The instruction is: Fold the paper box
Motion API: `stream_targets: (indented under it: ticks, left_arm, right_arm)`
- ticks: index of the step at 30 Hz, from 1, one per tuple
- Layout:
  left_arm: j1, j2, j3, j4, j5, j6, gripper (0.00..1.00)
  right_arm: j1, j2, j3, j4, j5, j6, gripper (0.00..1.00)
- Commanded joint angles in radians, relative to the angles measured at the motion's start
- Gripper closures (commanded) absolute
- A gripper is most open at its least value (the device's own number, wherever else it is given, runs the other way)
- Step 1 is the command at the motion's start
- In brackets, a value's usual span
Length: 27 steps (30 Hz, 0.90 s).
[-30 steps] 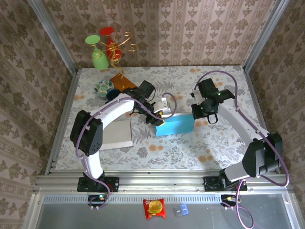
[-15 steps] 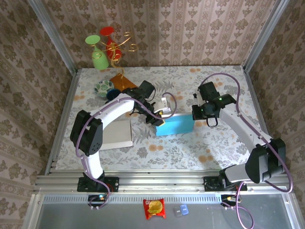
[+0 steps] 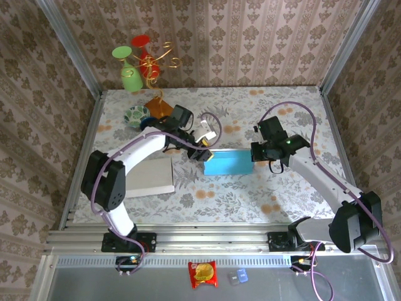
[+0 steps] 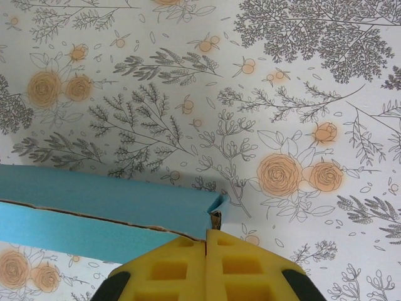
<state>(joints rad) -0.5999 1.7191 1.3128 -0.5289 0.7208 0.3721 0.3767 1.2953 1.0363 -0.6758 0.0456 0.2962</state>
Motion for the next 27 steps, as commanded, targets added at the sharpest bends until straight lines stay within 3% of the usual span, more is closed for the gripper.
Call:
stream_targets:
  ticks: [1, 4, 7, 11, 14, 27]
  left_arm:
    - [0.008, -0.042, -0.018, 0.055, 0.037, -0.073, 0.55]
    - [0.014, -0.061, -0.021, 0.073, 0.021, -0.114, 0.55]
    - [0.037, -0.082, -0.017, 0.085, -0.038, -0.249, 0.58]
    - [0.051, -0.046, 0.097, -0.122, -0.114, -0.395, 0.66]
    - [0.024, -0.03, 0.147, -0.245, -0.128, -0.364, 0.7]
    - [-0.021, -0.069, 0.118, -0.297, -0.255, -0.316, 0.66]
  right_arm:
    - [0.02, 0.024, -0.033, -0.052, 0.039, 0.033, 1.0]
    - [0.033, 0.027, -0.031, -0.051, 0.052, 0.042, 1.0]
    - [0.043, 0.027, -0.035, -0.051, 0.056, 0.047, 1.0]
    - [0.046, 0.031, -0.031, -0.054, 0.057, 0.053, 1.0]
    - [0.047, 0.037, -0.02, -0.059, 0.056, 0.054, 1.0]
    - [0.048, 0.047, -0.009, -0.064, 0.048, 0.054, 1.0]
